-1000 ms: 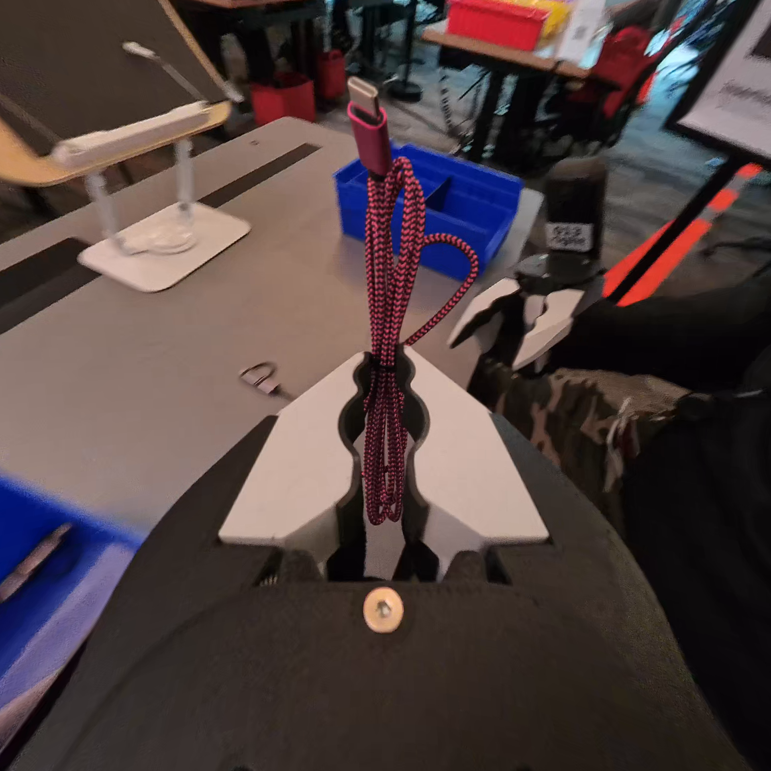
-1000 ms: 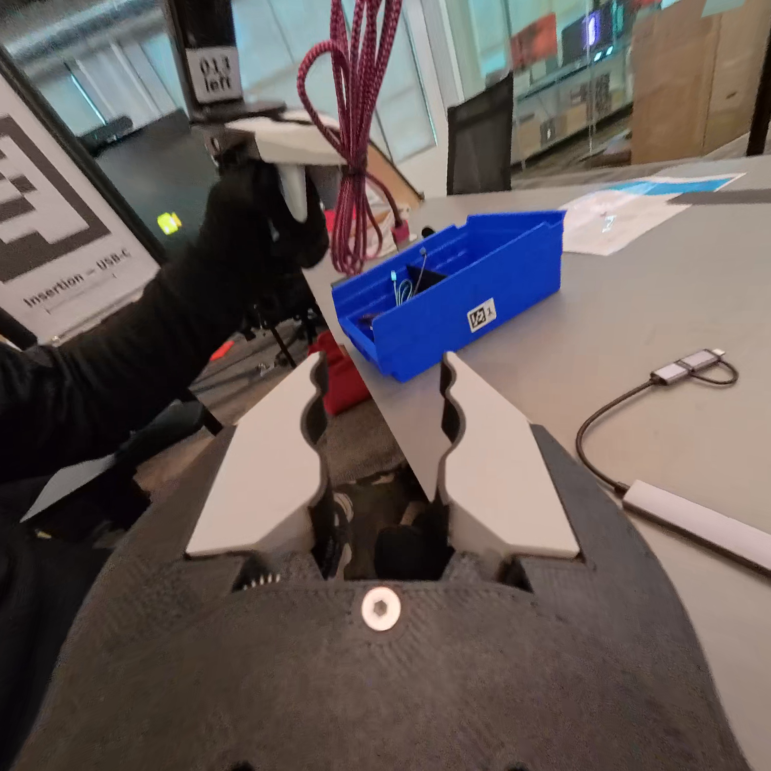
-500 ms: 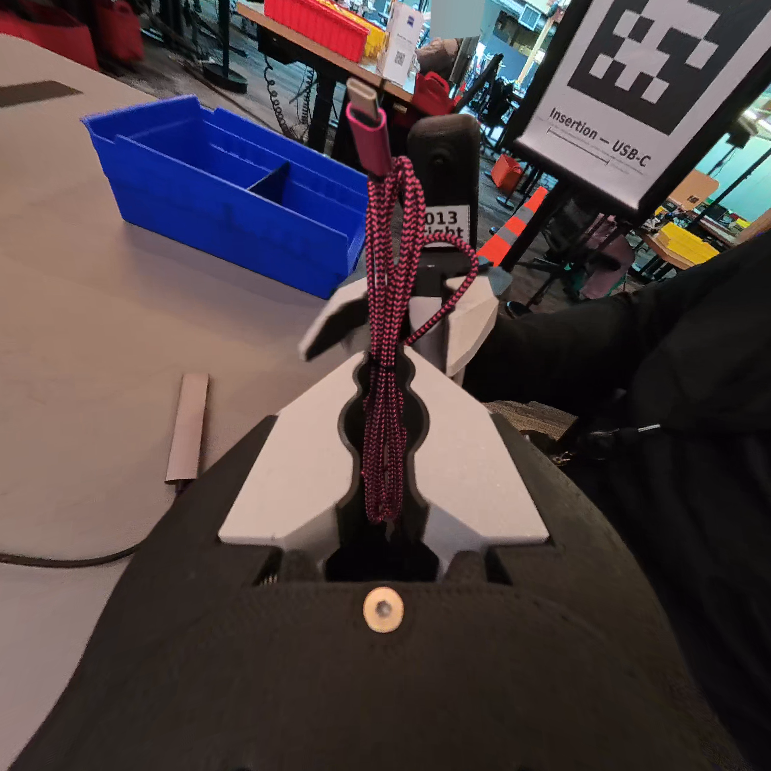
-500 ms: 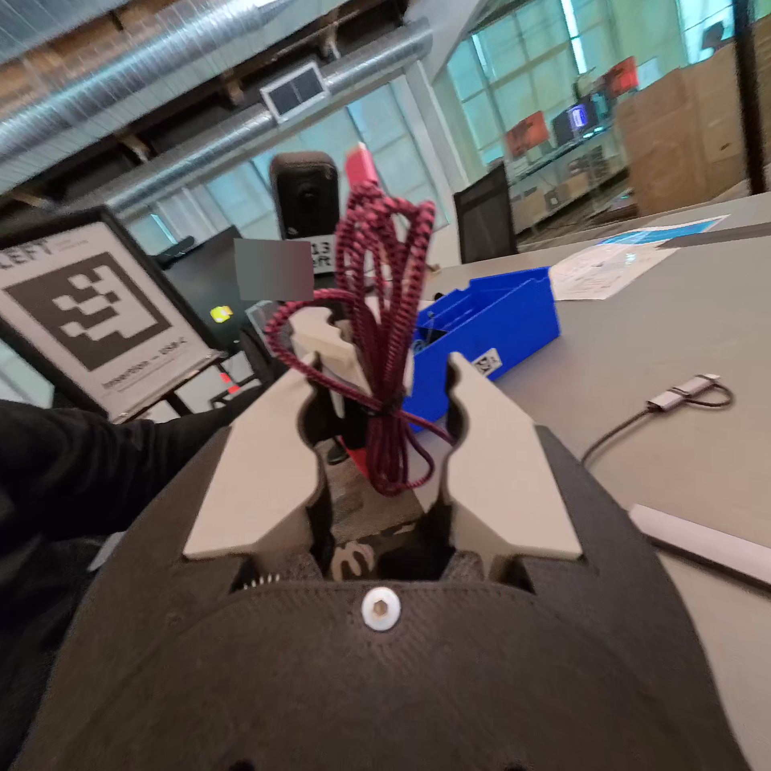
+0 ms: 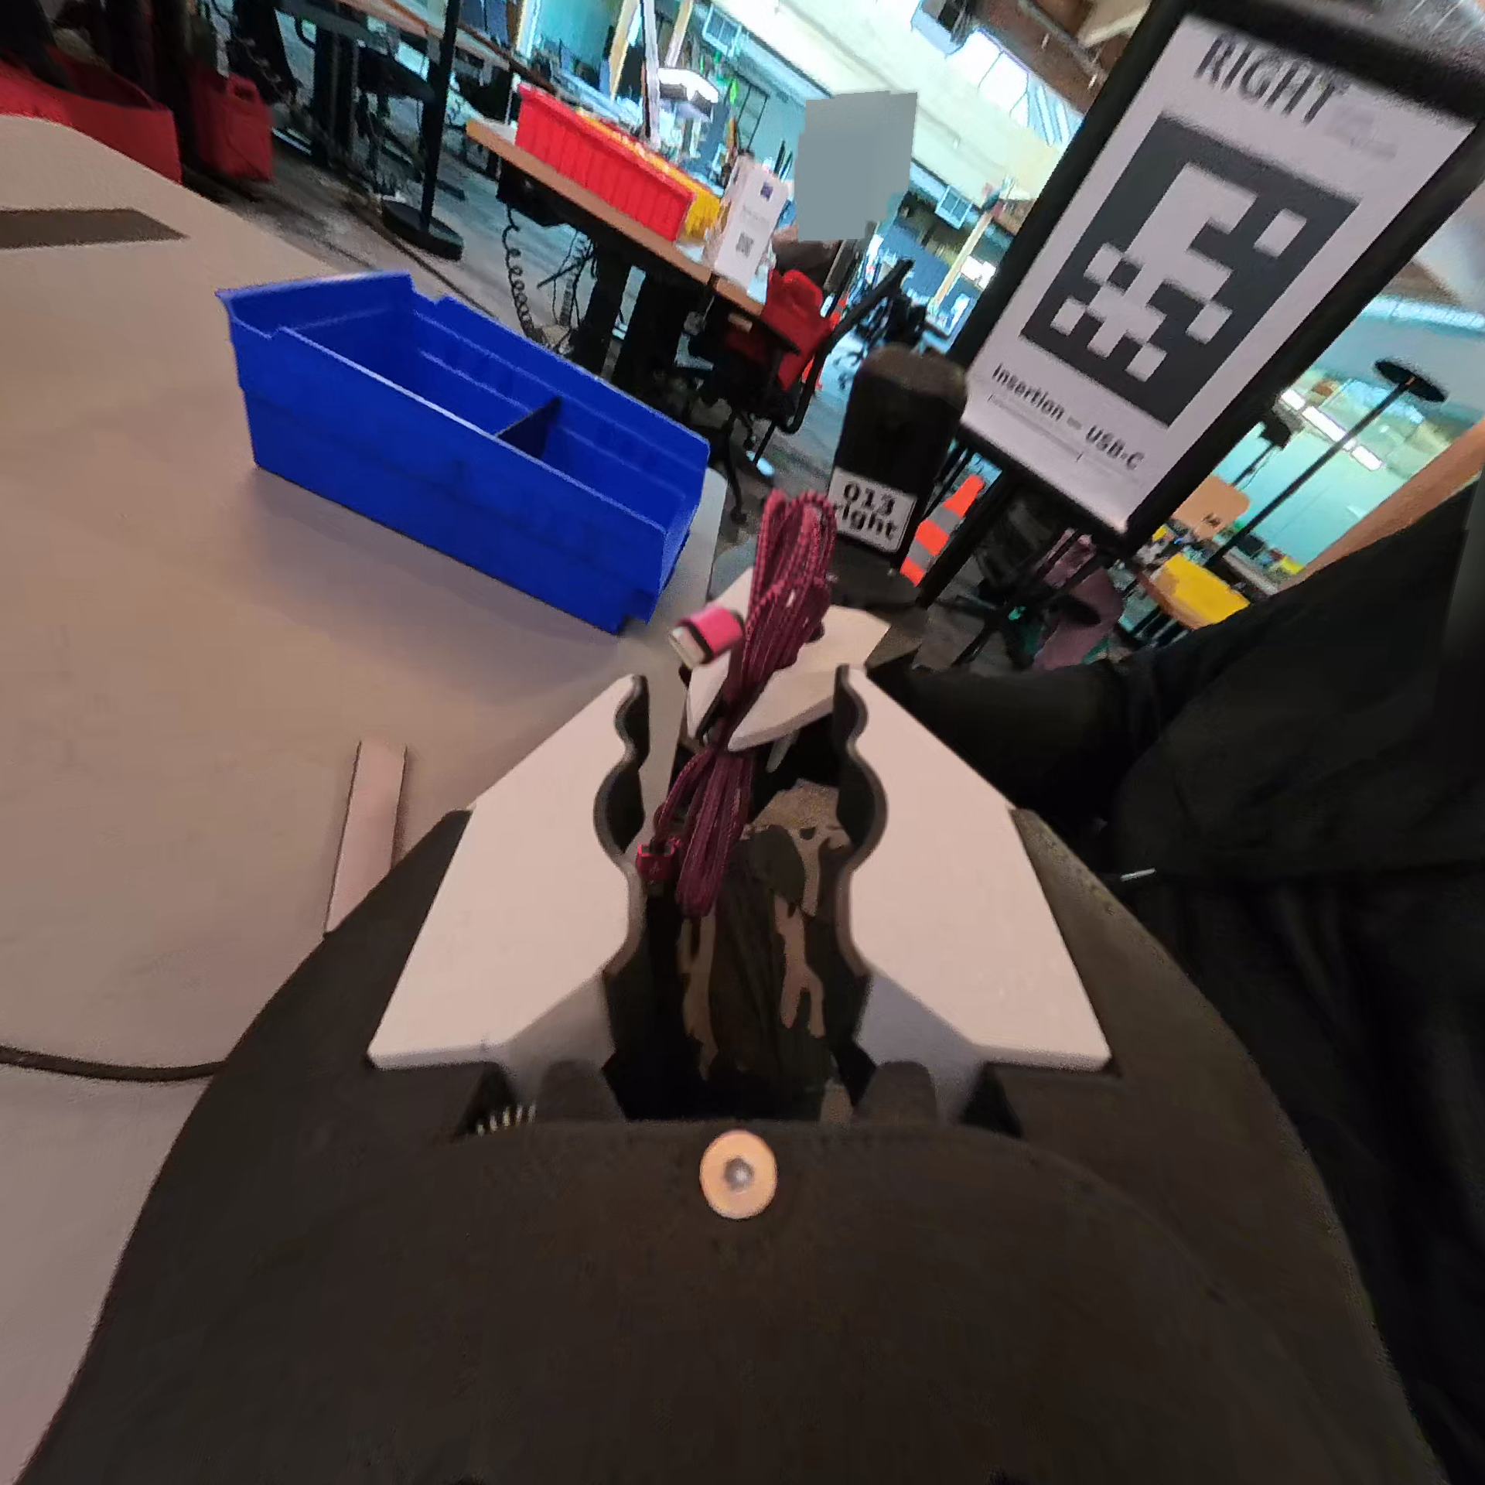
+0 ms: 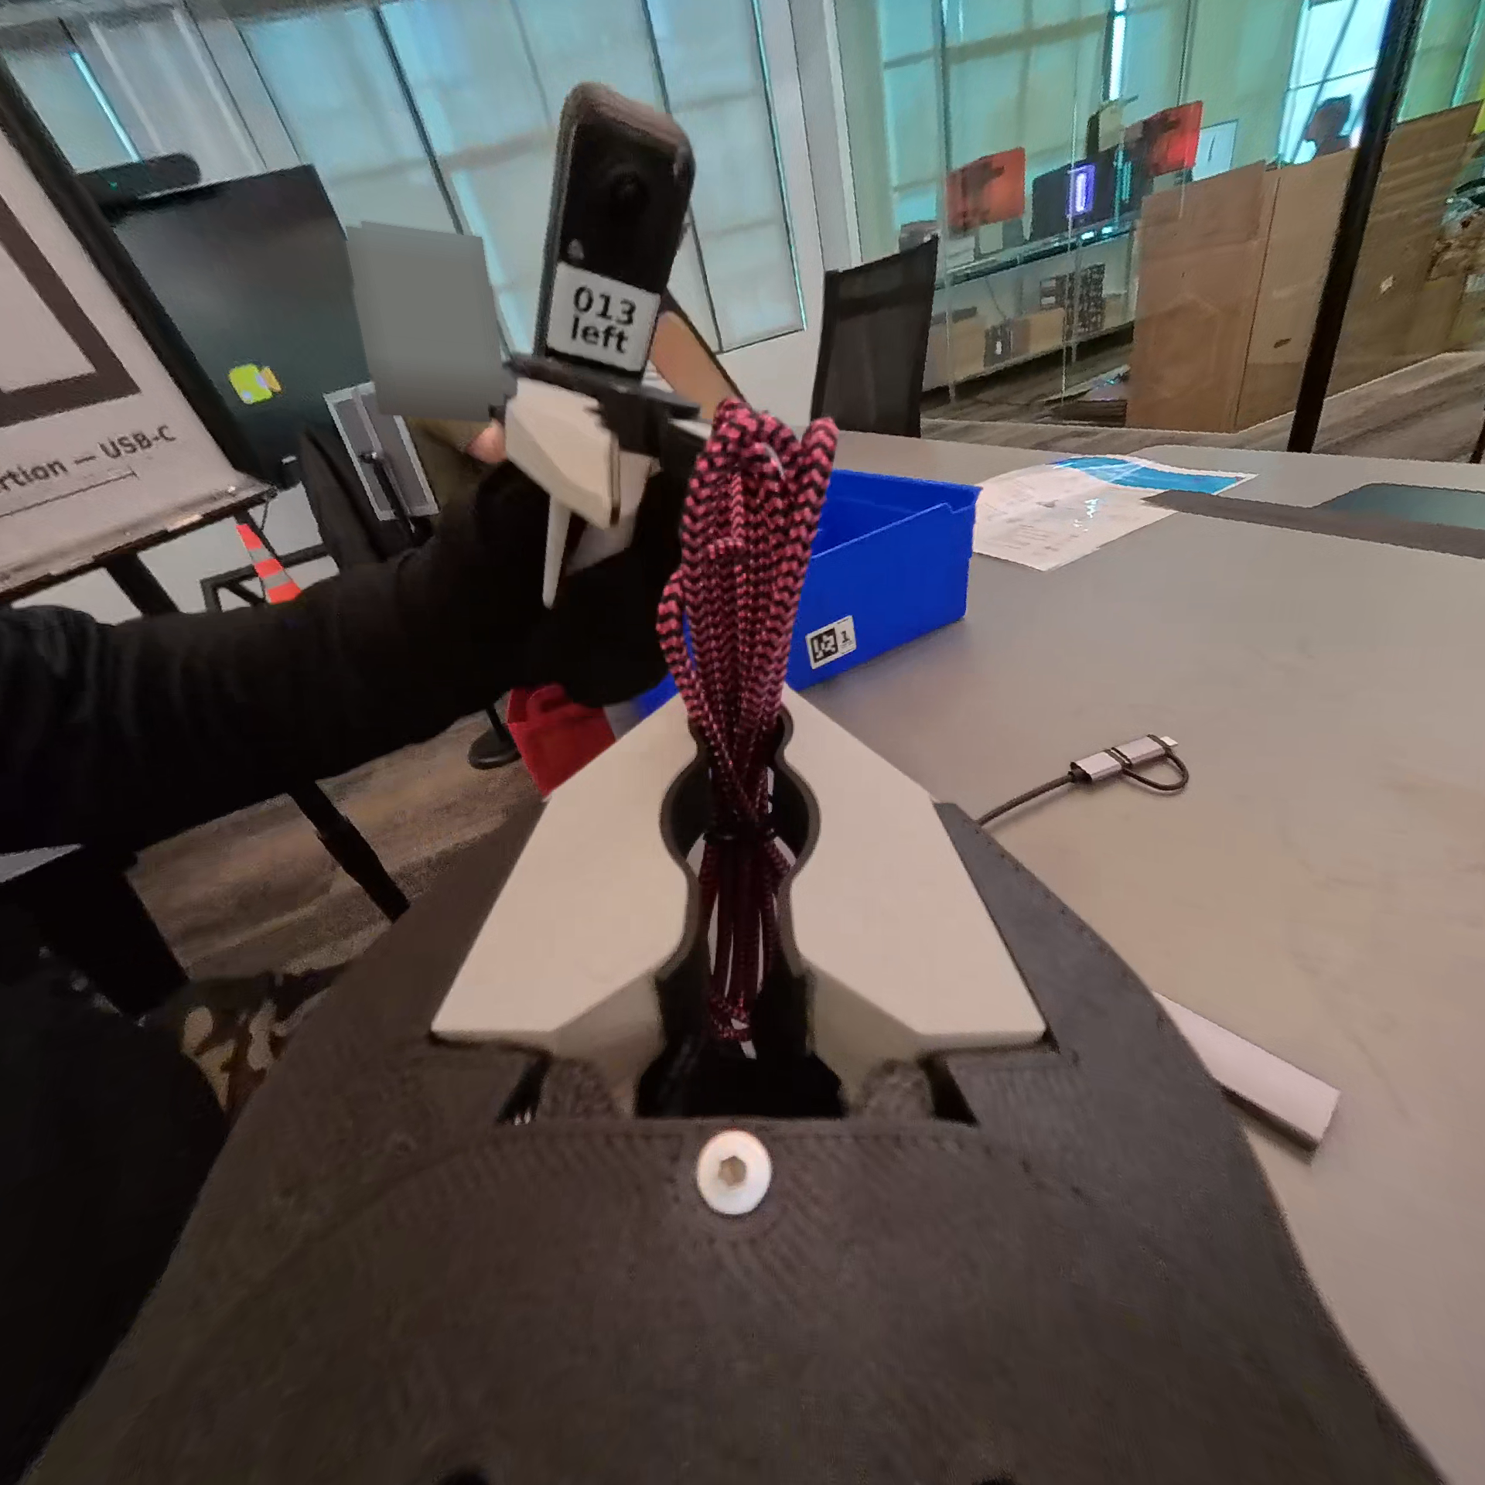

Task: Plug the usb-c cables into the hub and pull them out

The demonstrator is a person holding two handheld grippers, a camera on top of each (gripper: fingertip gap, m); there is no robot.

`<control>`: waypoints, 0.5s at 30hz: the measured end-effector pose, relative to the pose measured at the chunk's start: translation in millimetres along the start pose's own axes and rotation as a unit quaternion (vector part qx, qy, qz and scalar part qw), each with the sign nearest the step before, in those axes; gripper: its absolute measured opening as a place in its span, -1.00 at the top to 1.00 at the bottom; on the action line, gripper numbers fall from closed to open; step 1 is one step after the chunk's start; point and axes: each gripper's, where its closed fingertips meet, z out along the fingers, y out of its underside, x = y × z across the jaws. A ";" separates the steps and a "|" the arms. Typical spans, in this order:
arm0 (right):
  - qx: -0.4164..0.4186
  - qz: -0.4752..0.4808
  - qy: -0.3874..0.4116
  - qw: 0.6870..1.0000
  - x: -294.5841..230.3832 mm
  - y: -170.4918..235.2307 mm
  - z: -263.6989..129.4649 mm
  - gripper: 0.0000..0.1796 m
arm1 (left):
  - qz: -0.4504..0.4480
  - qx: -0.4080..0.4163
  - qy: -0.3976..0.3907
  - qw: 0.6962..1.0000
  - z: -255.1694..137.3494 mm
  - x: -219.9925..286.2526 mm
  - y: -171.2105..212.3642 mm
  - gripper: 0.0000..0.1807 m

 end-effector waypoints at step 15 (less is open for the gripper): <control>-0.034 -0.082 0.014 0.996 -4.0 7.6 3.4 0.94 | -0.101 0.055 0.105 0.988 -17.5 7.5 -7.1 0.93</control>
